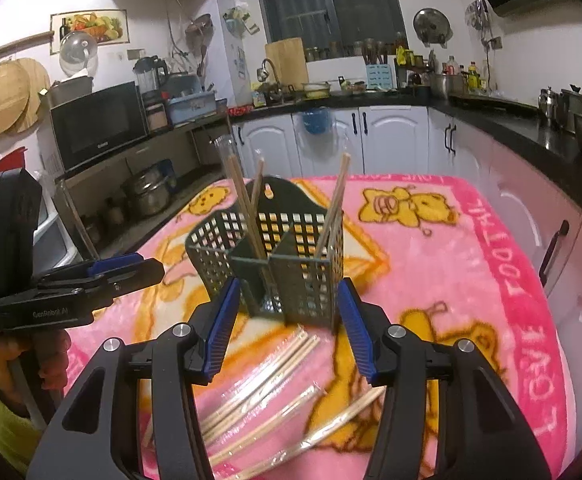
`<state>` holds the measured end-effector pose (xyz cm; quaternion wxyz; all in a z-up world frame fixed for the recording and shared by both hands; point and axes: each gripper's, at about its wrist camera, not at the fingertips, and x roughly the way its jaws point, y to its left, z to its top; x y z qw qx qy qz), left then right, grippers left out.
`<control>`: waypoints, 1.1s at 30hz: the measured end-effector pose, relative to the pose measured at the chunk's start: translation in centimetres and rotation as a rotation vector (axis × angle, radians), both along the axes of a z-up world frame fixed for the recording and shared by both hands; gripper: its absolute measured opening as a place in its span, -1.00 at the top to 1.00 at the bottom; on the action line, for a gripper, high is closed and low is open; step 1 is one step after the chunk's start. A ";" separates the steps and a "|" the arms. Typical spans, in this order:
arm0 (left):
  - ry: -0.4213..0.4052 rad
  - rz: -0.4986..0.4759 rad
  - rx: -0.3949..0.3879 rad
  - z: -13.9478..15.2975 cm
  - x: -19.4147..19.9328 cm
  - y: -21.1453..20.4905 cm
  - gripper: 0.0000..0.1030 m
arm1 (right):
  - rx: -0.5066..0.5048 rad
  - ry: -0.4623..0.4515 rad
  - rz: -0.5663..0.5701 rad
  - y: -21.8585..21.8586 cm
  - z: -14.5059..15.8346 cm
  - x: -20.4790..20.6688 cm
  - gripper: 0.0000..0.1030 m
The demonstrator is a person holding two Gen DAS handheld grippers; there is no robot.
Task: Organize utensils
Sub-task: 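Withdraw both open tools from the caddy and lower toward loose chopsticks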
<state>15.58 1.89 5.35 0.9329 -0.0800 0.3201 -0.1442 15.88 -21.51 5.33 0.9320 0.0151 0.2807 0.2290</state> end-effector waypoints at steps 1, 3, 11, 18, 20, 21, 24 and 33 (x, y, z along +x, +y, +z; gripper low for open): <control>0.007 0.001 0.001 -0.3 0.1 0.0 -0.31 | 0.001 0.005 0.000 -0.2 -0.2 0.1 0.05; 0.017 0.000 0.007 -0.9 0.1 0.0 -0.31 | 0.000 0.017 0.000 -0.3 -0.7 0.1 0.05; 0.054 -0.034 0.038 -2.8 0.6 -1.3 -0.30 | -0.019 0.057 0.011 -0.3 -2.3 0.2 0.05; 0.101 -0.067 0.054 -4.4 1.4 -2.7 0.01 | -0.043 0.088 0.024 -0.5 -3.7 0.2 0.06; 0.118 -0.075 0.051 -4.7 1.7 -3.0 0.06 | -0.048 0.096 0.030 -0.4 -4.1 0.1 0.08; 0.127 -0.080 0.051 -4.9 1.9 -3.1 0.11 | -0.050 0.102 0.032 -0.5 -4.3 0.1 0.09; 0.160 -0.097 0.057 -5.7 2.5 -3.6 0.21 | -0.060 0.122 0.040 -0.4 -5.0 0.3 0.10; 0.240 -0.134 0.085 -7.6 4.9 -5.4 0.48 | -0.083 0.192 0.072 0.0 -7.2 1.1 0.15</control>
